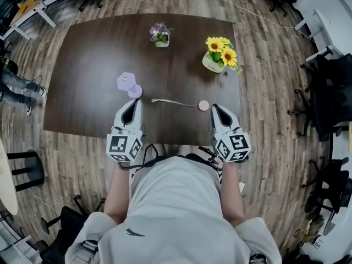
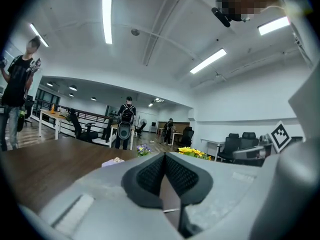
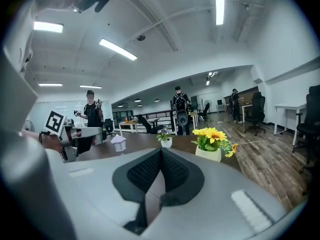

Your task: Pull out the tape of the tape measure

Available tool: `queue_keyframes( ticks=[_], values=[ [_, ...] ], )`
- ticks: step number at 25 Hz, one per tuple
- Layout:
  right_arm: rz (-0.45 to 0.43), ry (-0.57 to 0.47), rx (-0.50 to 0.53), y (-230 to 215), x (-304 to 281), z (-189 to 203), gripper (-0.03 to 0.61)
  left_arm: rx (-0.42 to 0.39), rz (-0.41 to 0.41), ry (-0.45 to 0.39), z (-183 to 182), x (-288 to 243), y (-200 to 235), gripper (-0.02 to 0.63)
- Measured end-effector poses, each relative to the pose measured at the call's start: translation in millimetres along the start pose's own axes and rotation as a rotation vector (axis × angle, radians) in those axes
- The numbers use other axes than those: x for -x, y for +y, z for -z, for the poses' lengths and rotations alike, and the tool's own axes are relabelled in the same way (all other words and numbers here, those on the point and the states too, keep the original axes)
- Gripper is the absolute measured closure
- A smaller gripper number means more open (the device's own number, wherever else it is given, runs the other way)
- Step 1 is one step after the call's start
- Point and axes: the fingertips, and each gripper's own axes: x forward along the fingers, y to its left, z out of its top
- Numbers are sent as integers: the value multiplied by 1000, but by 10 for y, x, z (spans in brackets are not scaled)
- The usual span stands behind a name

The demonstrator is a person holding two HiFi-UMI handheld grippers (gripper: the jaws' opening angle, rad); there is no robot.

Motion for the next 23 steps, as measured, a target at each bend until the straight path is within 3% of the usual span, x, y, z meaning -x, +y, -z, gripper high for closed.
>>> queue_keyframes(
  ticks=[23],
  values=[
    [29,1,-4,-73,26,-34,581,-6,-10,20,90,82,-17,607]
  ],
)
